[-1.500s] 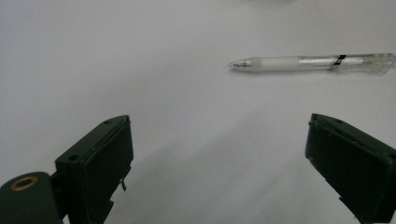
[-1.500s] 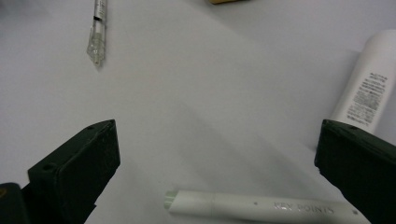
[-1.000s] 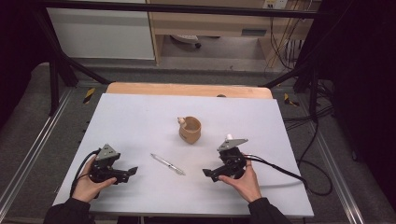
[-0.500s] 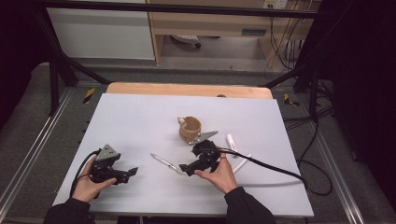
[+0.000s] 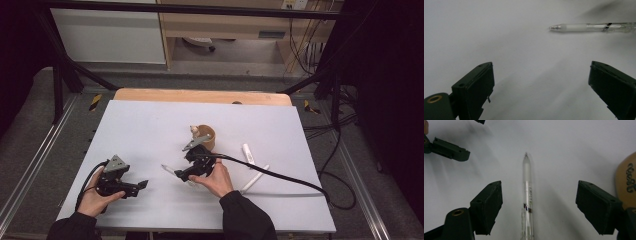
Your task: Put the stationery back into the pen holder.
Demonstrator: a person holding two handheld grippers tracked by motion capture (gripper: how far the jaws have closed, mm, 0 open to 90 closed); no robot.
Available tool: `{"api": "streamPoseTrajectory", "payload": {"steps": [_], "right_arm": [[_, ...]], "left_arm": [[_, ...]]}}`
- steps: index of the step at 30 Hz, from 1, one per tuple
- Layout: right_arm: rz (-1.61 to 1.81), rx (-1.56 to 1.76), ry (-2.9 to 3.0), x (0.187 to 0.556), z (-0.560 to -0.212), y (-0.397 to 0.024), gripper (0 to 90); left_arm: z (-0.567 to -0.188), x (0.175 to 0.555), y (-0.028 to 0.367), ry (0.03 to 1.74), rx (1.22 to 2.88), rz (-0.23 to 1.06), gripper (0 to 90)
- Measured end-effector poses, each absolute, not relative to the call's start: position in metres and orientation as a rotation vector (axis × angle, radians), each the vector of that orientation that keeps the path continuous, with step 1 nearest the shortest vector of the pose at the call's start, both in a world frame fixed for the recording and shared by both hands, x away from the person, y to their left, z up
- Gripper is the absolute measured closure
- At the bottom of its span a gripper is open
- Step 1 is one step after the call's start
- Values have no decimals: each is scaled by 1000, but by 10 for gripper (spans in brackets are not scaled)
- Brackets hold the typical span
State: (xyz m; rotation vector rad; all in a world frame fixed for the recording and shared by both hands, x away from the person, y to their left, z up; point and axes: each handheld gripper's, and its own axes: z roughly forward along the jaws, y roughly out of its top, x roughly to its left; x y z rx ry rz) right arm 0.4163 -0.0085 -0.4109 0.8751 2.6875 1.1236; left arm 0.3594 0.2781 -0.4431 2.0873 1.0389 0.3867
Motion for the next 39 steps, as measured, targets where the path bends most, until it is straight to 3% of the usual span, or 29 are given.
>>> {"api": "streamPoseTrajectory", "payload": {"steps": [24, 39], "right_arm": [[1079, 819, 2775, 434, -427, 43, 626], [991, 820, 2817, 437, -439, 44, 762]], "left_arm": [[-443, 359, 279, 1037, 2085, 381, 66], [-443, 359, 279, 1037, 2084, 379, 66]]}}
